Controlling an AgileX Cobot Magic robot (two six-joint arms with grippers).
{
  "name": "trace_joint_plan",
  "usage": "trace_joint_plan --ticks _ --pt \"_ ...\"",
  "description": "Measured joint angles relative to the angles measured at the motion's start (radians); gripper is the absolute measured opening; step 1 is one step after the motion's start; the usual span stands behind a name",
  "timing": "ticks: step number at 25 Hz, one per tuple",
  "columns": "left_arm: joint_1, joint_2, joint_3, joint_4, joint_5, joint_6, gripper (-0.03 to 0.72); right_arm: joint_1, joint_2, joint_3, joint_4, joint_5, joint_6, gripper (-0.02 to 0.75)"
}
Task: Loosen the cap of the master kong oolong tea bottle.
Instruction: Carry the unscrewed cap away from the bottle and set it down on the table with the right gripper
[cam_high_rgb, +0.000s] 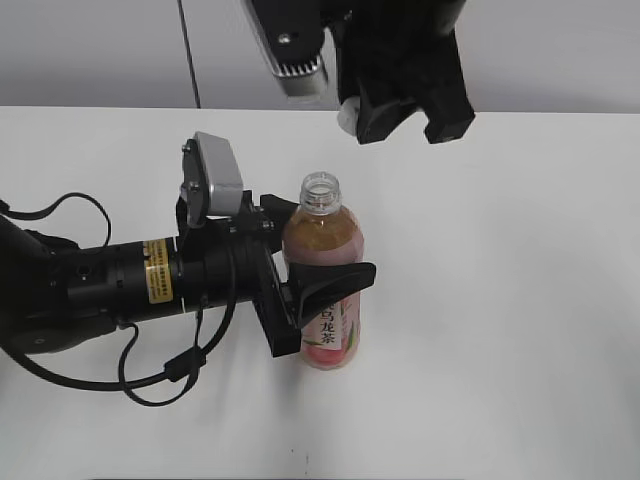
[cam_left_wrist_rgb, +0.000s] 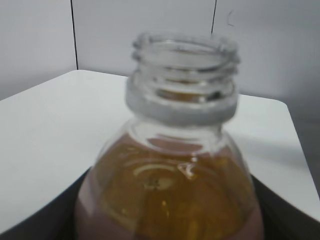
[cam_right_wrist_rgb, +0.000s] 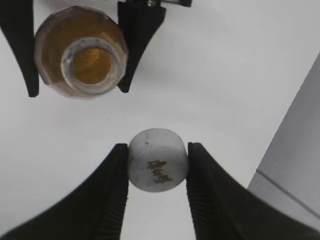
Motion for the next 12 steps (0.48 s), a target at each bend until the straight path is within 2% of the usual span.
trace_joint_plan --ticks 5,8,12 --pt "0.000 0.000 0.000 0.000 0.000 0.000 0.457 -0.033 0.000 0.004 -0.048 0.001 0.349 0.274" --pt "0.000 0.000 0.000 0.000 0.000 0.000 0.457 -0.101 0.000 0.035 -0.042 0.001 0.522 0.274" --pt "0.000 0.000 0.000 -0.001 0.000 0.000 0.457 -0.204 0.000 0.133 -0.002 -0.001 0.660 0.274"
